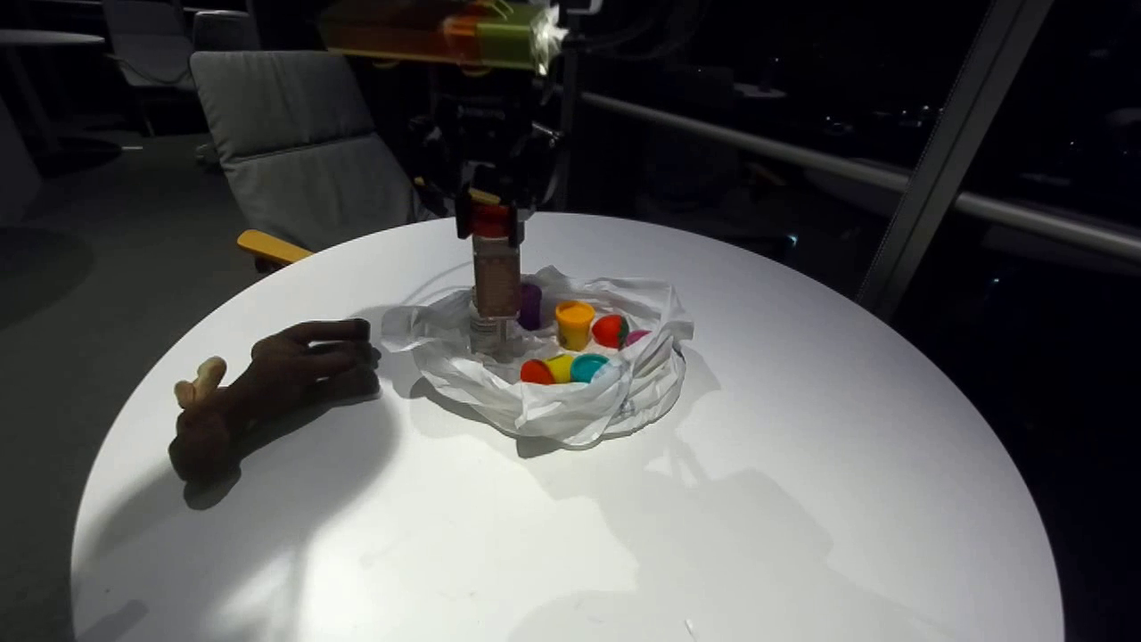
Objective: Pick up the objects from the plastic bag and them on the table.
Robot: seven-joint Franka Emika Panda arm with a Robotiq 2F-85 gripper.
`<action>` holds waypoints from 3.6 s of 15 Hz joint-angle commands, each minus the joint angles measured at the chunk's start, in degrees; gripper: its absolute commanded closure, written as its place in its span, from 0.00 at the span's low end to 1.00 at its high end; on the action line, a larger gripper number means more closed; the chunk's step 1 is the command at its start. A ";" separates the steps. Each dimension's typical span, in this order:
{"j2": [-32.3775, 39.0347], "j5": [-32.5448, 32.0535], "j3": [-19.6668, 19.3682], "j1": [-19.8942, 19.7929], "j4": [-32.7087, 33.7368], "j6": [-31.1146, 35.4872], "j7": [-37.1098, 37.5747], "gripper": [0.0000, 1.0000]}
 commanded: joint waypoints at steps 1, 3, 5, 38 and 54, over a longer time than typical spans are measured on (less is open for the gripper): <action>-13.14 1.51 1.64 0.56 -11.08 -4.41 -2.65 0.76; -14.92 1.57 2.36 1.16 -14.13 -6.01 -2.54 0.76; -13.65 1.06 3.05 1.97 -16.27 -3.27 -1.49 0.76; 20.66 -3.43 0.18 5.74 12.76 15.13 6.70 0.00; 27.44 -7.30 -7.48 11.79 21.71 12.82 13.63 0.62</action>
